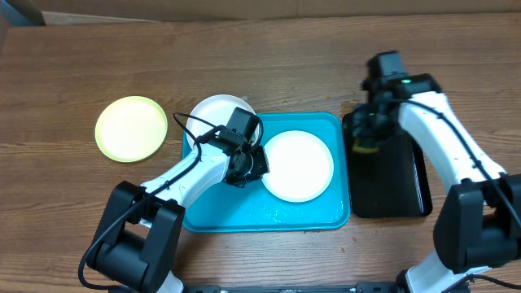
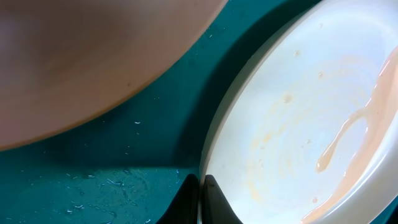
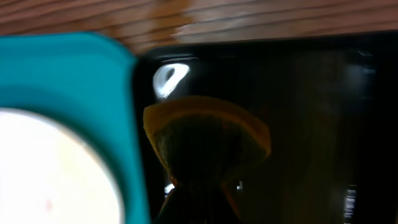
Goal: Clean dirty plates on tray and stack at the side
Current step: 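Return the sponge to the black tray, release, and raise the right gripper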
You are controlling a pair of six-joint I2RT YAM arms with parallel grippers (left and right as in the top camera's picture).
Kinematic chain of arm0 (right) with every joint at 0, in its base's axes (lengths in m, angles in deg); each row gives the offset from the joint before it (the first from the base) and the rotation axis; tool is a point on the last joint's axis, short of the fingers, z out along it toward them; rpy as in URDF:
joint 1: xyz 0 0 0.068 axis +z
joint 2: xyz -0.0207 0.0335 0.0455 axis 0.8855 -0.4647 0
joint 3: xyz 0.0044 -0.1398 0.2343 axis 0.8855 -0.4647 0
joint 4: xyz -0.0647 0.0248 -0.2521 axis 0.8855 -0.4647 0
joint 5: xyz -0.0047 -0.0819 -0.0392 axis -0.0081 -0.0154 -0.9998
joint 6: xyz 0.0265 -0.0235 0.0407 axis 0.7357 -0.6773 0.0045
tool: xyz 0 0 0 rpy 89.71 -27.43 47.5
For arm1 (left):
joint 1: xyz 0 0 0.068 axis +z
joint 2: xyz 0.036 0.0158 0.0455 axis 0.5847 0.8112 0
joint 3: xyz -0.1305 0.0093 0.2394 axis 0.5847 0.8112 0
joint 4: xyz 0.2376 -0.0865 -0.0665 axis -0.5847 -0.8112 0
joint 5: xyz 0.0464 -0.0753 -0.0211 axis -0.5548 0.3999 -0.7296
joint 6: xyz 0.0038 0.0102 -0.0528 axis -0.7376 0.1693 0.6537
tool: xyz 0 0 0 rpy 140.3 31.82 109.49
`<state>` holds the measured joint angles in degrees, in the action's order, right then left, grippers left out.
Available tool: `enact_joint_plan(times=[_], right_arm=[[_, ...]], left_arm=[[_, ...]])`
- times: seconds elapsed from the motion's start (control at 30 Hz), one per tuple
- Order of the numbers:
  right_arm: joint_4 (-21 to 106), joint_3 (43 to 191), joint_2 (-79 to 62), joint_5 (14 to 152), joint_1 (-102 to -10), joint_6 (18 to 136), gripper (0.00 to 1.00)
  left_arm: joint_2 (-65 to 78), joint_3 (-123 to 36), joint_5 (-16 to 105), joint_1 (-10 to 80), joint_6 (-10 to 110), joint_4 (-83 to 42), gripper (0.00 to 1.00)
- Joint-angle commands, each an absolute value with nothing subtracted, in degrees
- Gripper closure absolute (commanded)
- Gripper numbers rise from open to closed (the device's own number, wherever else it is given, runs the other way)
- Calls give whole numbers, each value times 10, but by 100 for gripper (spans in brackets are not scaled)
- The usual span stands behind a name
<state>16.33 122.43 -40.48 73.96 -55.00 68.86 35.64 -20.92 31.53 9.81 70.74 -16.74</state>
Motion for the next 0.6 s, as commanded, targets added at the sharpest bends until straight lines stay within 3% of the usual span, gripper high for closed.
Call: enact_joint_plan(times=[0.0,0.27,0.33,0.4,0.53,0.57], right_arm=[[177,1200,-402,719,-576,687,96],[244,1134,-402,719,-601,687,96],[257,1123,-402,719,-601,687,86],[261,1118,-402,719,-601,688,66],[260,1129,-402,721,-603,693,55],[259,1138,-402,727,-605,693,48]], left_arm=[[361,-207,319,98,700,-165,96],[361,-207,319,98,689,-163,90],[361,-207,319,98,689,-163,86],[361,-207,319,98,690,-163,82],[361,-207,319,98,689,-167,76],[361,-207,319,98,689,-170,74]])
